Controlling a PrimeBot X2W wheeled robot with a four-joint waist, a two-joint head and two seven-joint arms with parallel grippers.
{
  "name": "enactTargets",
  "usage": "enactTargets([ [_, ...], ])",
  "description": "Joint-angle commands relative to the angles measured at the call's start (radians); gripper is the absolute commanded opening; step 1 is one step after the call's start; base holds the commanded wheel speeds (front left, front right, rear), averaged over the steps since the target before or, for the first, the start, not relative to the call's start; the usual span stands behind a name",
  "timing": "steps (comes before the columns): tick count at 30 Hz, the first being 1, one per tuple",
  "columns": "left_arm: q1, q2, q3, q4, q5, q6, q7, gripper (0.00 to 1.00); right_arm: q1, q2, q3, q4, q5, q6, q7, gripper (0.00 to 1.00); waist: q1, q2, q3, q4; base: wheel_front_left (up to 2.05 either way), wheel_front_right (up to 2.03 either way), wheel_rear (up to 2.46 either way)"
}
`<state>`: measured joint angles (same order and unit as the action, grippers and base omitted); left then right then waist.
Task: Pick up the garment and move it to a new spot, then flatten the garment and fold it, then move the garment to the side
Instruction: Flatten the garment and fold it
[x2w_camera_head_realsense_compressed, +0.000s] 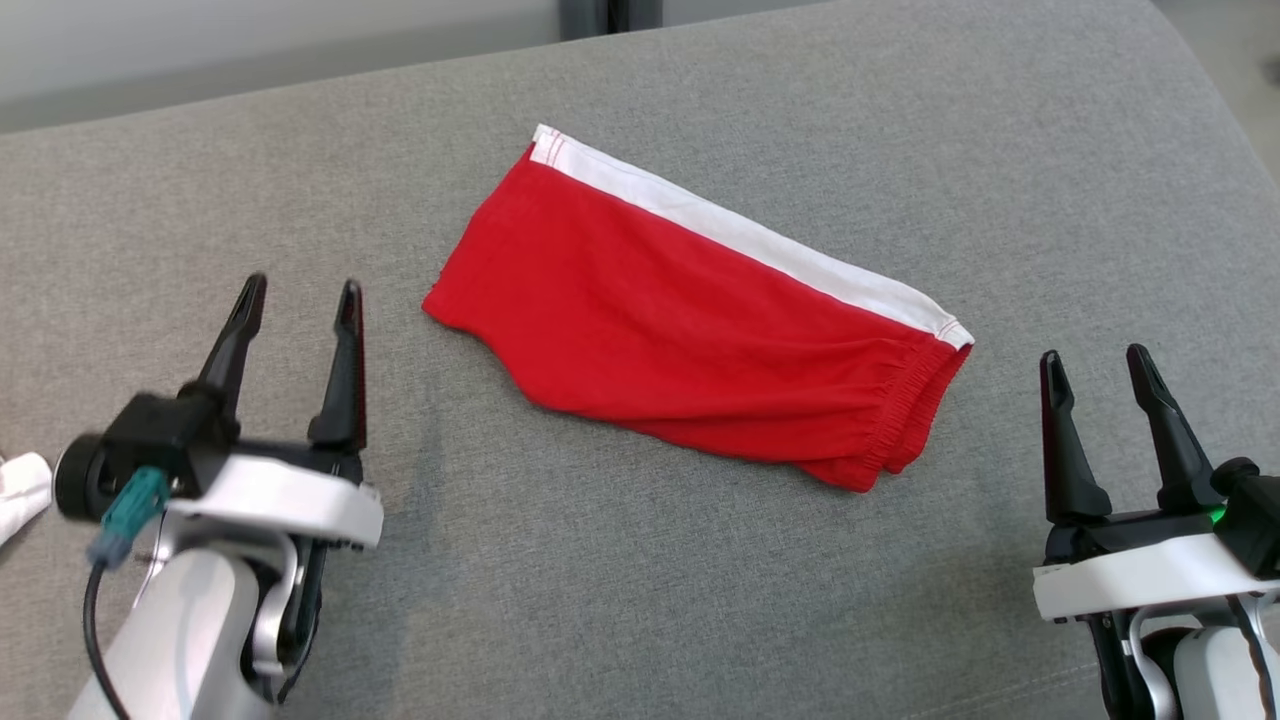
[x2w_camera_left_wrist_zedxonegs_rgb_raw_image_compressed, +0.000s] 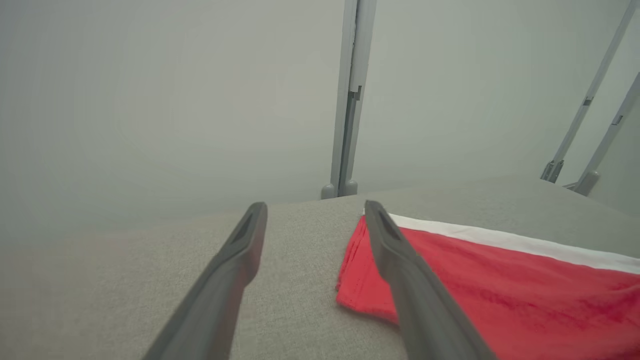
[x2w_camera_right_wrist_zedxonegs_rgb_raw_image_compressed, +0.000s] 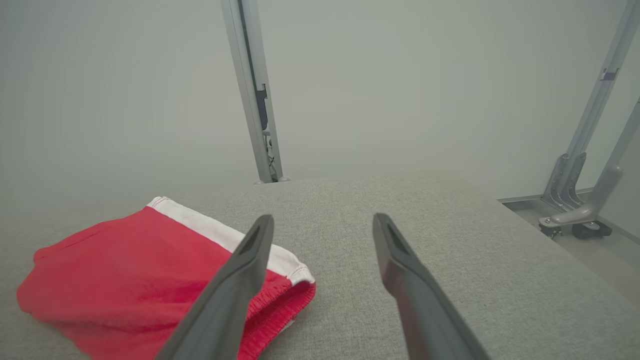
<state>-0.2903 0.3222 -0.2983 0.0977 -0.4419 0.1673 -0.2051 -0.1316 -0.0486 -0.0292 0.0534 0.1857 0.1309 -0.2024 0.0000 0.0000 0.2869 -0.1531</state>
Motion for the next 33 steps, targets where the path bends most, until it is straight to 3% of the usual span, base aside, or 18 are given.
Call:
enactTargets([
  [1, -0.03, 0.002, -0.002, 0.01, -0.003, -0.01, 0.005, 1.0, -0.005, -0.005, 0.0, -0.002, 0.006, 0.0, 0.003, 1.0, 0.0, 0.0, 0.007, -0.005, 0.0, 0.0, 0.0],
  [7, -0.17, -0.011, -0.059, 0.129, -0.007, -0.081, 0.077, 1.0, -0.029, -0.005, 0.029, 0.003, 0.019, 0.0, 0.0, 1.0, 0.0, 0.0, 0.047, -0.047, 0.0, 0.0, 0.0],
  [17, -0.343, -0.033, -0.114, 0.49, -0.062, -0.216, 0.2, 1.0, -0.052, -0.005, 0.069, 0.042, 0.061, 0.0, -0.03, 1.0, 0.0, 0.0, 0.098, -0.12, 0.0, 0.0, 0.0],
  [29, -0.433, -0.047, -0.142, 0.739, -0.093, -0.268, 0.238, 1.0, -0.066, -0.005, 0.088, 0.076, 0.085, 0.0, -0.047, 1.0, 0.0, 0.0, 0.111, -0.122, 0.0, 0.0, 0.0],
  [30, -0.432, -0.051, -0.149, 0.75, -0.095, -0.274, 0.242, 0.45, -0.067, -0.005, 0.09, 0.077, 0.086, 0.0, -0.047, 1.0, 0.0, 0.0, 0.111, -0.122, 0.0, 0.0, 0.0],
  [31, -0.433, -0.054, -0.155, 0.76, -0.099, -0.279, 0.243, 0.0, -0.068, -0.005, 0.091, 0.078, 0.087, 0.0, -0.047, 1.0, 0.0, 0.0, 0.111, -0.121, 0.0, 0.0, 0.0],
  [33, -0.434, -0.057, -0.163, 0.773, -0.105, -0.285, 0.238, 0.0, -0.07, -0.005, 0.09, 0.082, 0.088, 0.0, -0.047, 1.0, 0.0, 0.0, 0.112, -0.119, 0.0, 0.0, 0.0],
])
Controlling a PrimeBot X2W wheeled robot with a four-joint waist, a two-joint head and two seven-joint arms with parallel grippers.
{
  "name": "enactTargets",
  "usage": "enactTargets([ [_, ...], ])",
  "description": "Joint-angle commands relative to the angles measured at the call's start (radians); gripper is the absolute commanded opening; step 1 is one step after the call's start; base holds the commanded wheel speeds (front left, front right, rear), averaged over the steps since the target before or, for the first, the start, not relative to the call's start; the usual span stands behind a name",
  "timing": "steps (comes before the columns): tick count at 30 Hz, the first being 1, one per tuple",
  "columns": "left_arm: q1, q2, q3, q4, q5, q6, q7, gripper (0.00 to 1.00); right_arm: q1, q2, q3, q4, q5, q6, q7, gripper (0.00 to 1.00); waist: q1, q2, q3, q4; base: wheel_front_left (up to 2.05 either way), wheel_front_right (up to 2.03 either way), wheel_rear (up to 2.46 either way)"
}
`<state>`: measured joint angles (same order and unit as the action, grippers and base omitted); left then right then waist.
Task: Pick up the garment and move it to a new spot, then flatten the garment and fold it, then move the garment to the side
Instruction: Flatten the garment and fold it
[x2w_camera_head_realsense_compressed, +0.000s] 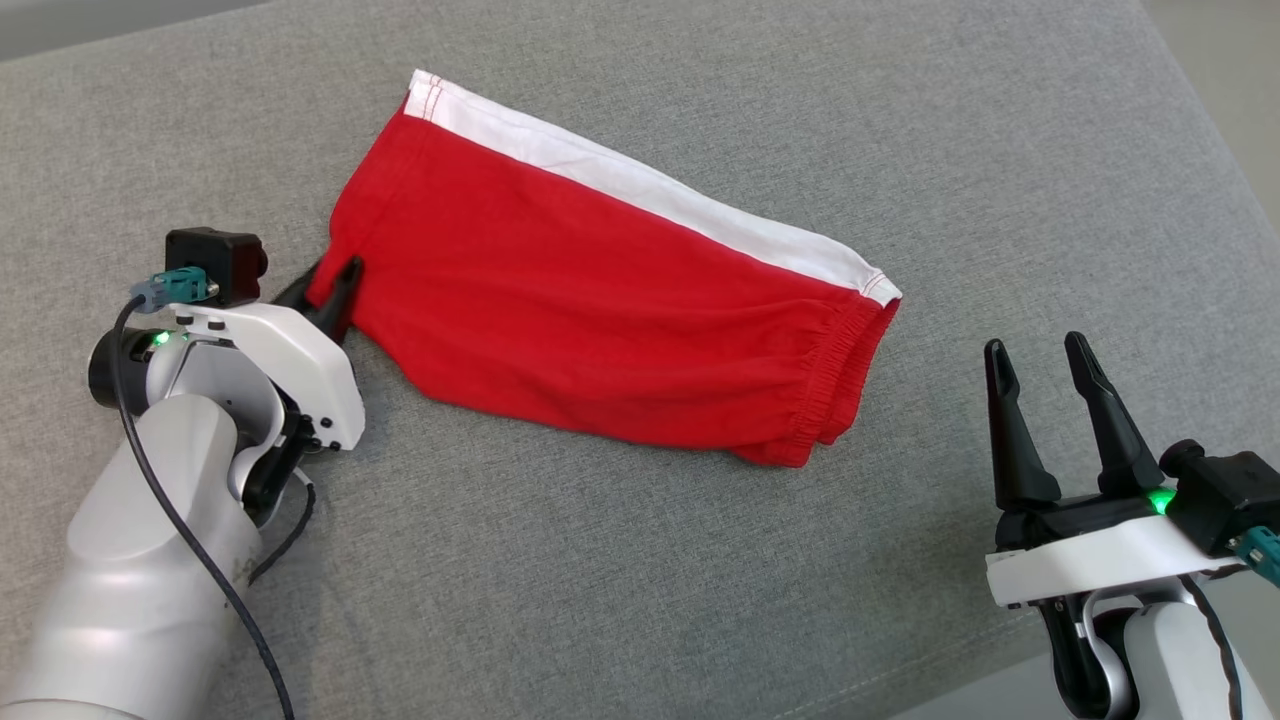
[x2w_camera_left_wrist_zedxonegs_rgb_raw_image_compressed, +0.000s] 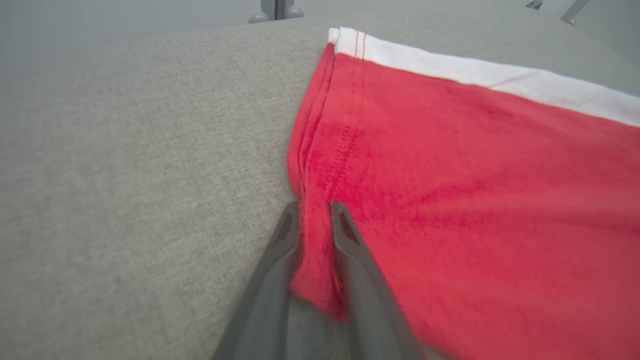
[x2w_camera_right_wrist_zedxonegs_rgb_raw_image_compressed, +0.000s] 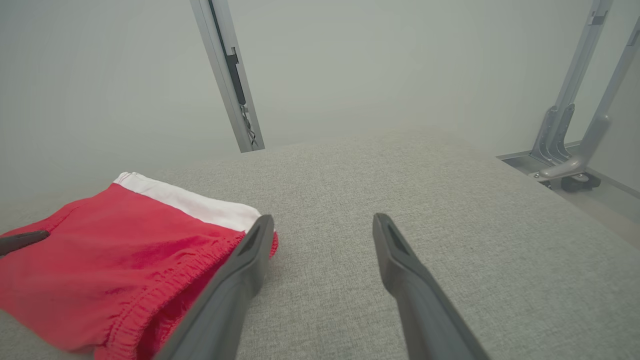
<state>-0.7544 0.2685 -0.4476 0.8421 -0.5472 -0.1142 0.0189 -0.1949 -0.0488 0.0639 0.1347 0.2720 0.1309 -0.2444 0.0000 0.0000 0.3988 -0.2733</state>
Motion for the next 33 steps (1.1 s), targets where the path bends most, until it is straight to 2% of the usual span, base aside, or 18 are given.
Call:
enactTargets([
  [1, 0.028, -0.005, -0.014, 0.032, -0.004, -0.005, 0.004, 0.0, -0.007, -0.004, -0.004, 0.003, 0.006, 0.0, -0.005, 1.0, 0.0, 0.0, 0.001, 0.002, 0.0, 0.0, 0.0],
  [6, 0.05, 0.0, 0.005, 0.028, -0.035, -0.005, -0.043, 0.0, 0.001, -0.005, -0.011, 0.003, 0.01, 0.0, -0.006, 1.0, 0.0, 0.0, -0.001, 0.016, 0.0, 0.0, 0.0],
  [12, 0.14, -0.017, 0.055, -0.045, -0.082, 0.028, -0.138, 0.0, 0.014, -0.004, -0.033, -0.004, -0.001, 0.0, 0.003, 1.0, 0.0, 0.0, -0.015, 0.06, 0.0, 0.0, 0.0],
  [14, 0.199, -0.033, 0.063, -0.096, -0.097, 0.046, -0.164, 0.0, 0.02, -0.005, -0.046, -0.01, -0.01, 0.0, 0.011, 1.0, 0.0, 0.0, -0.021, 0.091, 0.0, 0.0, 0.0],
  [16, 0.29, -0.052, 0.067, -0.195, -0.106, 0.085, -0.189, 0.0, 0.024, -0.004, -0.059, -0.022, -0.028, 0.0, 0.029, 1.0, 0.0, 0.0, -0.03, 0.145, 0.0, 0.0, 0.0],
  [20, 0.406, -0.054, 0.069, -0.357, -0.109, 0.145, -0.192, 0.0, 0.029, -0.005, -0.07, -0.046, -0.057, 0.0, 0.064, 1.0, 0.0, 0.0, -0.045, 0.211, 0.0, 0.0, 0.0],
  [26, 0.563, -0.056, 0.061, -0.593, -0.117, 0.23, -0.158, 0.0, 0.042, -0.005, -0.086, -0.084, -0.089, 0.0, 0.118, 1.0, 0.0, 0.0, -0.063, 0.281, 0.0, 0.0, 0.0],
  [31, 0.633, -0.065, 0.055, -0.684, -0.141, 0.267, -0.117, 0.0, 0.049, -0.005, -0.089, -0.107, -0.1, 0.0, 0.15, 1.0, 0.0, 0.0, -0.072, 0.3, 0.0, 0.0, 0.0],
  [32, 0.641, -0.066, 0.056, -0.692, -0.144, 0.273, -0.112, 0.33, 0.049, -0.005, -0.088, -0.109, -0.101, 0.0, 0.153, 1.0, 0.0, 0.0, -0.074, 0.299, 0.0, 0.0, 0.0],
  [33, 0.648, -0.062, 0.055, -0.699, -0.139, 0.283, -0.108, 1.0, 0.049, -0.005, -0.085, -0.109, -0.102, 0.0, 0.158, 1.0, 0.0, 0.0, -0.077, 0.297, 0.0, 0.0, 0.0],
])
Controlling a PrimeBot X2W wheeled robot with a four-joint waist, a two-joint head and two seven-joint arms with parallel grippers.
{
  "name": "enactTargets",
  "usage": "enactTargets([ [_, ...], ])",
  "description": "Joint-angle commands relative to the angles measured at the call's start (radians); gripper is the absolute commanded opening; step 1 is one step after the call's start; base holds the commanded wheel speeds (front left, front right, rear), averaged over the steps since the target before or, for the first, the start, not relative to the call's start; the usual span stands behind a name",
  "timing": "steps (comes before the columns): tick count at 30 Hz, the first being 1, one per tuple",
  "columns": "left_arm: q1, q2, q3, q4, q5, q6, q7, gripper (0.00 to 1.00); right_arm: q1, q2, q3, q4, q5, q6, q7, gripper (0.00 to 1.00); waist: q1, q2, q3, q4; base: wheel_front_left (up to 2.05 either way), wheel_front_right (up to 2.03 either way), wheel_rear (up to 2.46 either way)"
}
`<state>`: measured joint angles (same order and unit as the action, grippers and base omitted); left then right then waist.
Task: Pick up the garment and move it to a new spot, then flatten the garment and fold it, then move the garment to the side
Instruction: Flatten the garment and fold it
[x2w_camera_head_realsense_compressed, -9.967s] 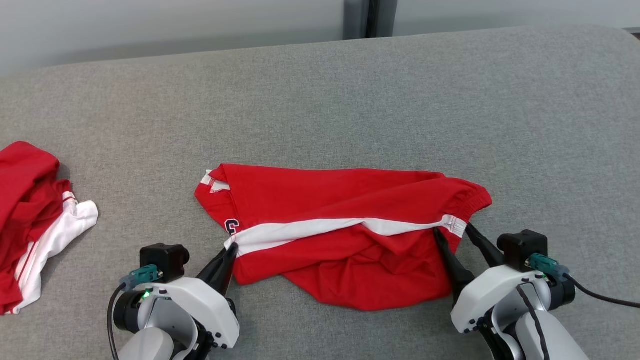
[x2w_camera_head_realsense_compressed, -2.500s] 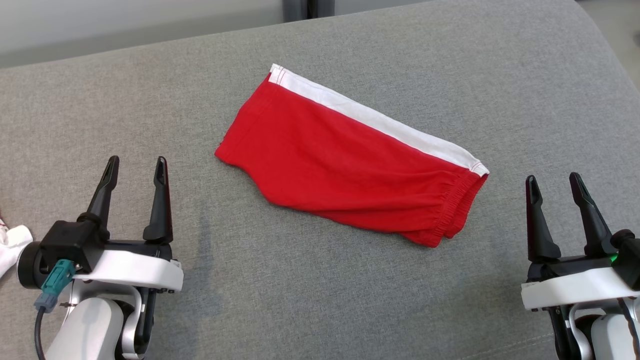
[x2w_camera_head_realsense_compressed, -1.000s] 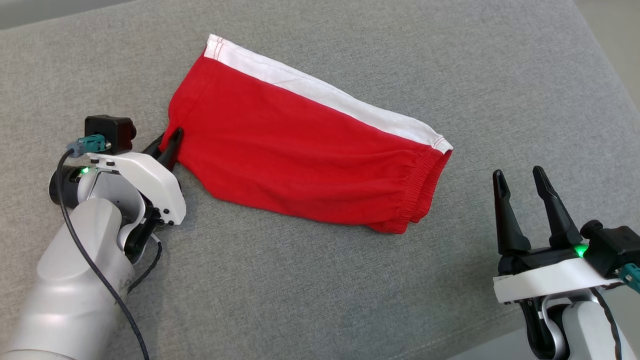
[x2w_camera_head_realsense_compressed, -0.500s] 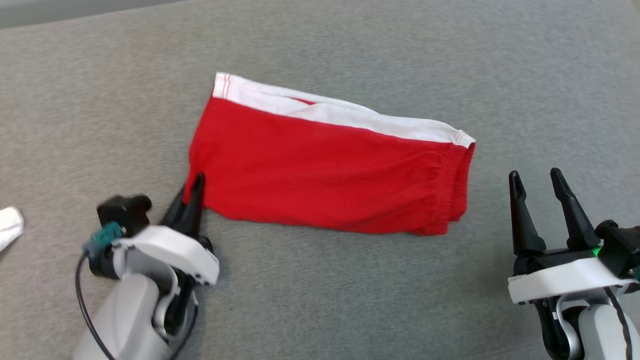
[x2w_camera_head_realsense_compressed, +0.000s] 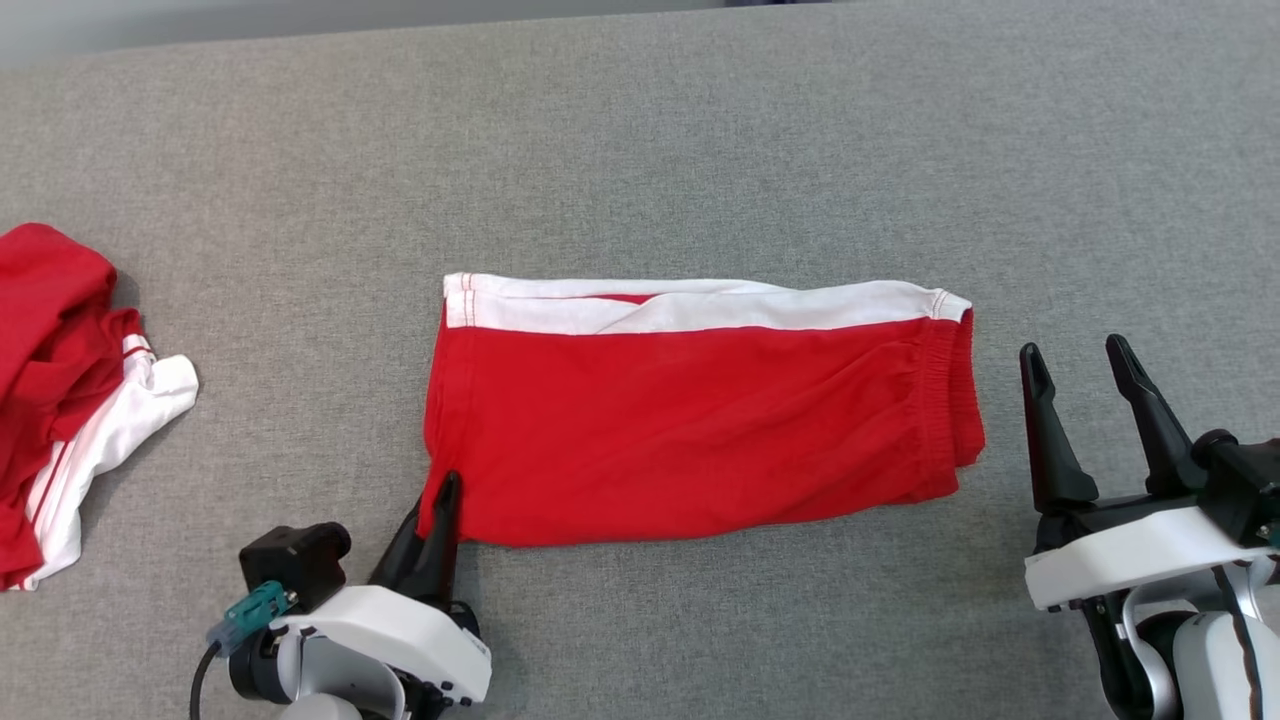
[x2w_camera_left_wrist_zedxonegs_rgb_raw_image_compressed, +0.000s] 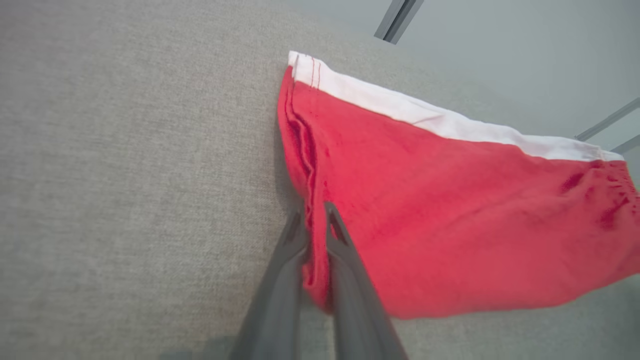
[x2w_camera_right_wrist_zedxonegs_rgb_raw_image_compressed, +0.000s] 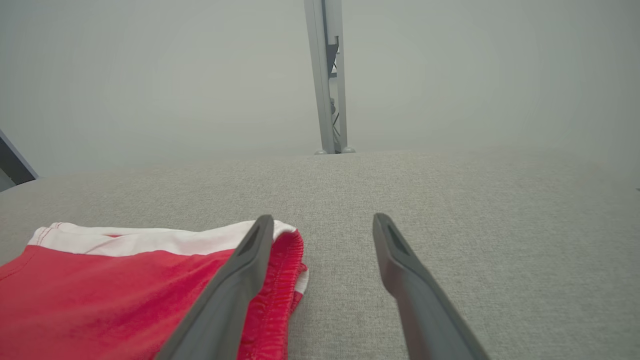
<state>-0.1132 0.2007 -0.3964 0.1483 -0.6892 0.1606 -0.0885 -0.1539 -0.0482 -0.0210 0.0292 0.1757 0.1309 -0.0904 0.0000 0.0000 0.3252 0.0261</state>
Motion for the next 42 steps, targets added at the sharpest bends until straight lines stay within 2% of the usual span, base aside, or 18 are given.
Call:
enactTargets([
  [1, 0.009, 0.001, 0.009, -0.021, 0.001, 0.01, -0.013, 1.0, 0.009, -0.006, 0.002, -0.006, -0.012, 0.0, 0.007, 1.0, 0.0, 0.0, -0.006, -0.006, 0.0, 0.0, 0.0],
  [10, -0.005, 0.053, 0.06, -0.099, 0.122, 0.079, -0.143, 1.0, 0.009, -0.005, 0.014, -0.021, -0.047, 0.0, 0.006, 1.0, 0.0, 0.0, -0.056, -0.041, 0.0, 0.0, 0.0],
  [21, -0.012, 0.122, 0.099, -0.123, 0.209, 0.099, -0.162, 1.0, 0.023, -0.005, 0.013, 0.001, -0.07, 0.0, 0.029, 1.0, 0.0, 0.0, -0.128, -0.058, 0.0, 0.0, 0.0],
  [33, -0.008, 0.122, 0.088, -0.138, 0.21, 0.111, -0.152, 1.0, 0.031, -0.005, 0.002, 0.004, -0.051, 0.0, 0.045, 1.0, 0.0, 0.0, -0.13, -0.04, 0.0, 0.0, 0.0],
  [42, -0.054, 0.105, 0.055, -0.138, 0.213, 0.097, -0.138, 1.0, -0.062, -0.005, 0.052, 0.12, -0.011, 0.0, 0.162, 1.0, 0.0, 0.0, -0.092, 0.005, 0.0, 0.0, 0.0],
])
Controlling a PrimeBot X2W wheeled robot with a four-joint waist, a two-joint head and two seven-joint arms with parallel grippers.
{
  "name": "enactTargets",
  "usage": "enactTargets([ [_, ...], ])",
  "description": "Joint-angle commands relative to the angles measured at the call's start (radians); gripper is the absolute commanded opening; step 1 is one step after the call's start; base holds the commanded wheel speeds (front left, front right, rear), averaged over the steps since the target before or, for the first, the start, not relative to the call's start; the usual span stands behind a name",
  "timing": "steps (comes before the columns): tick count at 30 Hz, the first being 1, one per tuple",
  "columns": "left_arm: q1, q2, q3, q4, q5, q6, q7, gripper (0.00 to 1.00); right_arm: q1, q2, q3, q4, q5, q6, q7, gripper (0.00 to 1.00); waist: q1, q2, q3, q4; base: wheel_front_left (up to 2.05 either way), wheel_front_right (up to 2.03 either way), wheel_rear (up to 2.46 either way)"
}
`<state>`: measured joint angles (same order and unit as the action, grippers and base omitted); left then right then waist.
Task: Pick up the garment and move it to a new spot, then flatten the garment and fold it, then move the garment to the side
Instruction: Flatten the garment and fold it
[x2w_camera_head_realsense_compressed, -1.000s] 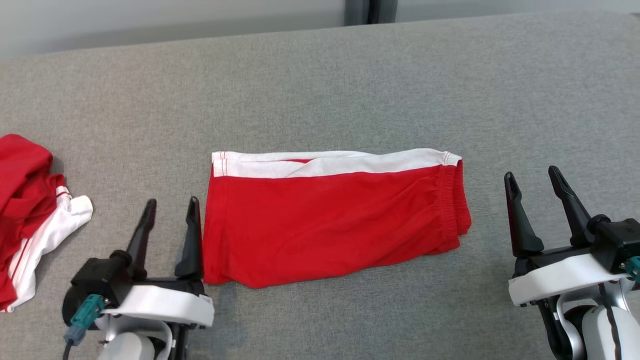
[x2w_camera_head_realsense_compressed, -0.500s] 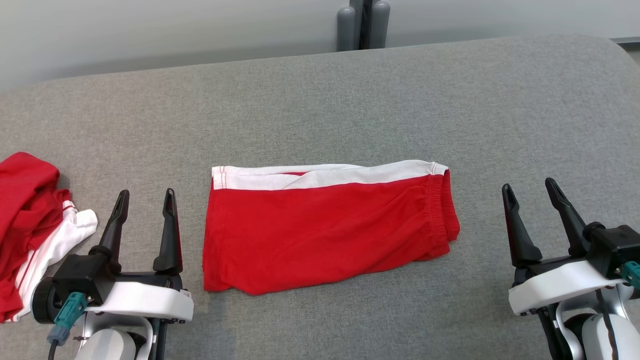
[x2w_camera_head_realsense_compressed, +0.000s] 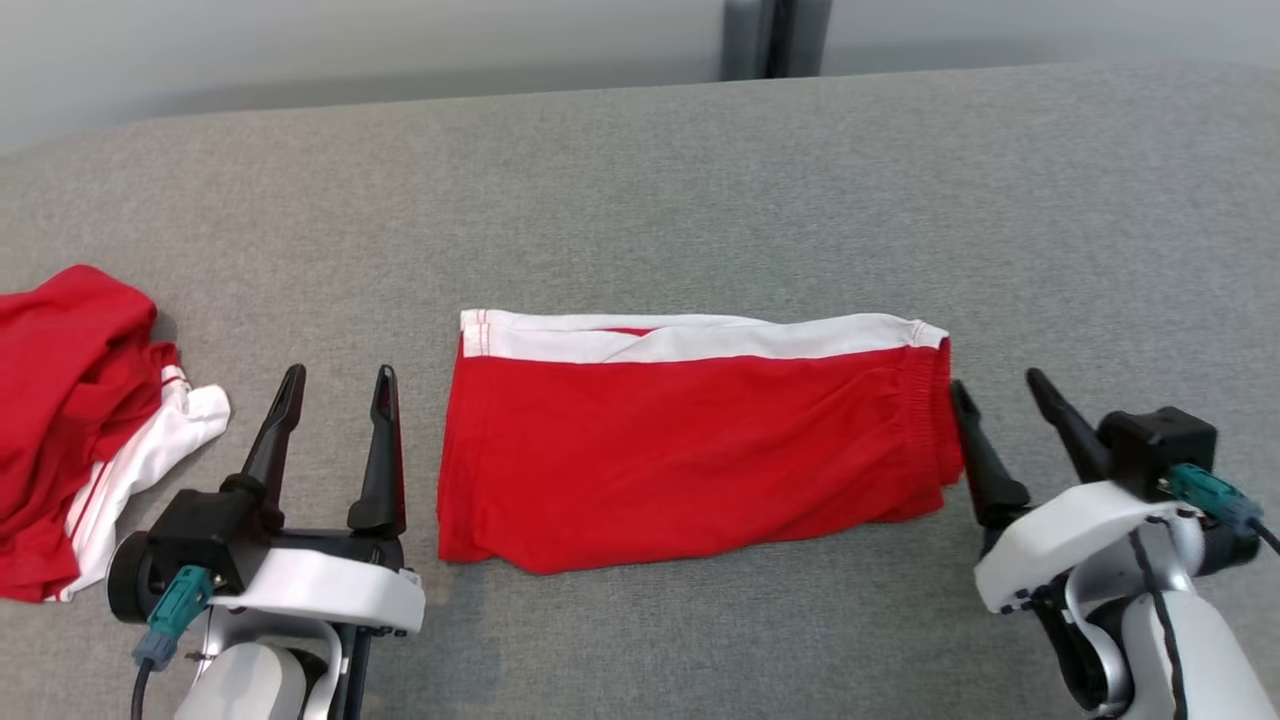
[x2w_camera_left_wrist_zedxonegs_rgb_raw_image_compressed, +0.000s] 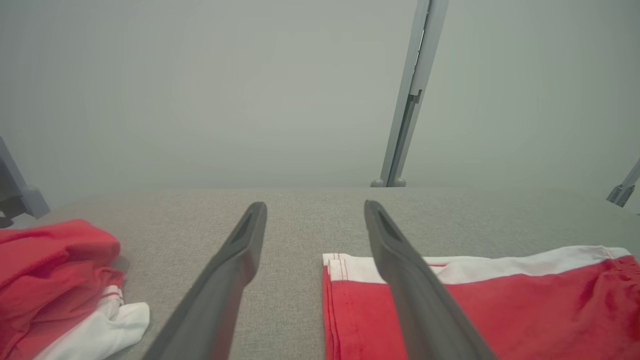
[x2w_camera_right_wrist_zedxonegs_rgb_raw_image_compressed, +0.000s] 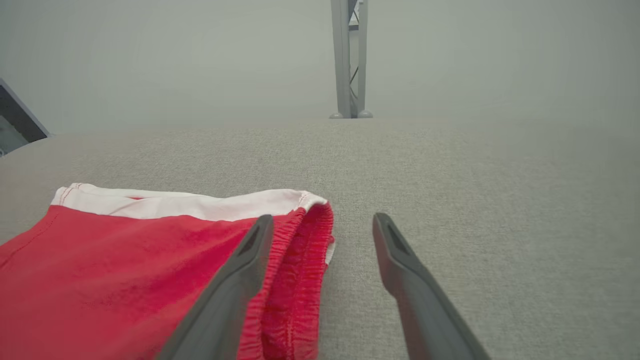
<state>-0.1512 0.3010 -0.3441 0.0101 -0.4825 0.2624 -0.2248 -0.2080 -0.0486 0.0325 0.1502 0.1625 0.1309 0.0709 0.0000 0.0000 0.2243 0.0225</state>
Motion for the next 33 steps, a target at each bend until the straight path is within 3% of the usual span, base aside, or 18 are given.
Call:
enactTargets([
  [1, -0.02, 0.0, -0.004, 0.001, 0.006, -0.007, -0.001, 1.0, -0.015, -0.005, 0.007, 0.019, 0.013, 0.0, 0.006, 1.0, 0.0, 0.0, 0.015, 0.016, 0.0, 0.0, 0.0],
  [16, -0.06, -0.014, -0.031, 0.02, 0.003, -0.025, -0.006, 1.0, -0.104, -0.005, 0.057, 0.302, 0.126, 0.0, -0.06, 1.0, 0.0, 0.0, 0.077, 0.031, 0.0, 0.0, 0.0],
  [17, -0.063, -0.013, -0.032, 0.021, 0.003, -0.025, -0.006, 1.0, -0.108, -0.005, 0.069, 0.317, 0.137, 0.0, -0.062, 0.84, 0.0, 0.0, 0.078, 0.029, 0.0, 0.0, 0.0],
  [18, -0.066, -0.012, -0.033, 0.022, 0.003, -0.026, -0.005, 1.0, -0.113, -0.005, 0.079, 0.327, 0.15, 0.0, -0.07, 0.46, 0.0, 0.0, 0.079, 0.027, 0.0, 0.0, 0.0],
  [19, -0.067, -0.011, -0.034, 0.022, 0.004, -0.027, -0.004, 1.0, -0.116, -0.005, 0.089, 0.337, 0.176, 0.0, -0.073, 0.41, 0.0, 0.0, 0.079, 0.025, 0.0, 0.0, 0.0],
  [21, -0.067, -0.009, -0.037, 0.023, 0.006, -0.026, -0.001, 1.0, -0.123, -0.005, 0.106, 0.347, 0.201, 0.0, -0.082, 0.07, 0.0, 0.0, 0.08, 0.021, 0.0, 0.0, 0.0],
  [22, -0.068, -0.009, -0.038, 0.021, 0.007, -0.026, 0.0, 1.0, -0.125, -0.006, 0.116, 0.347, 0.228, 0.0, -0.084, 0.0, 0.0, 0.0, 0.081, 0.019, 0.0, 0.0, 0.0],
  [29, -0.07, -0.003, -0.038, 0.02, 0.007, -0.021, 0.004, 1.0, -0.125, -0.006, 0.156, 0.303, 0.385, 0.0, -0.067, 0.0, 0.0, 0.0, 0.079, -0.004, 0.0, 0.0, 0.0],
  [33, -0.063, 0.002, -0.039, 0.011, 0.003, -0.017, 0.007, 1.0, -0.1, -0.061, 0.141, 0.244, 0.465, 0.0, -0.033, 0.0, 0.0, 0.0, 0.075, -0.027, 0.0, 0.0, 0.0],
])
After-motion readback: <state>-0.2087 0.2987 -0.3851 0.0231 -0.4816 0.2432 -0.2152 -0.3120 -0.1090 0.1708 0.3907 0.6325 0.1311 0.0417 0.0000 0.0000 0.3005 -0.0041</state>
